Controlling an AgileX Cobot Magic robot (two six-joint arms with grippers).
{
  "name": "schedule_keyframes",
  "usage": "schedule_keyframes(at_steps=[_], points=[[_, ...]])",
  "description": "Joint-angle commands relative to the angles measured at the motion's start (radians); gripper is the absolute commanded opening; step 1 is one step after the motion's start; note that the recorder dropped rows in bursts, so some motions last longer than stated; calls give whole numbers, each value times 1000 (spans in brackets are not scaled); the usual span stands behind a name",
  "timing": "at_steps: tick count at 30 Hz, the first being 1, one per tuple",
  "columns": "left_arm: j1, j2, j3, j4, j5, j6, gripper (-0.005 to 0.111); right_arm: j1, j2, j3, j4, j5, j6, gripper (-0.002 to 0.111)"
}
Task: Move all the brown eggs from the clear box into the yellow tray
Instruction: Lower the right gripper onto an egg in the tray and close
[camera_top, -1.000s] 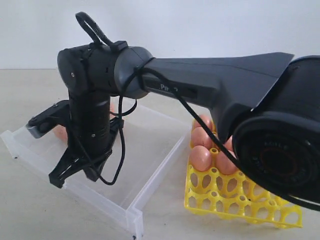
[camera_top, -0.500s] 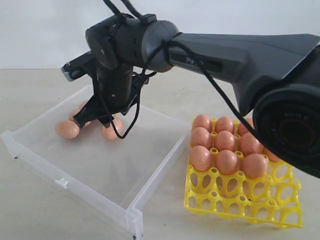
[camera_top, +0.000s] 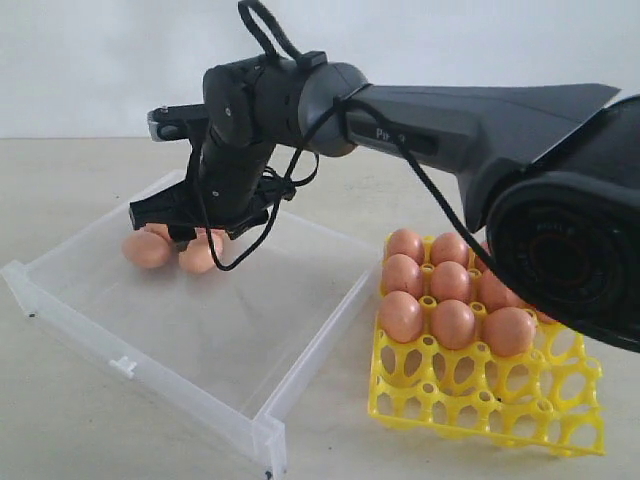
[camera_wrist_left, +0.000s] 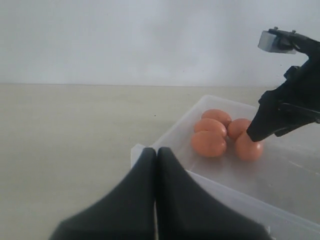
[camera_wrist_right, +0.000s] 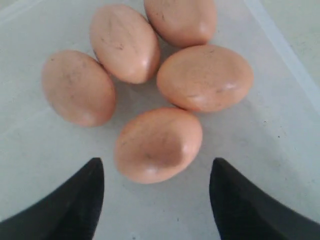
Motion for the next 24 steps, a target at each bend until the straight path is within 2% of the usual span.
schedule_keyframes(at_steps=[1,8,21,24], points=[[-4,-3,-3,-5,0,1,-4,-2,37,-5,15,-97,60,59],[-4,-3,-3,-5,0,1,-4,-2,97,-5,124,-201,61,59],[-4,-3,-3,-5,0,1,-4,-2,94,-5,125,-289,50,60],[-4,-3,-3,-5,0,1,-4,-2,94,-5,130,-292,117,60]])
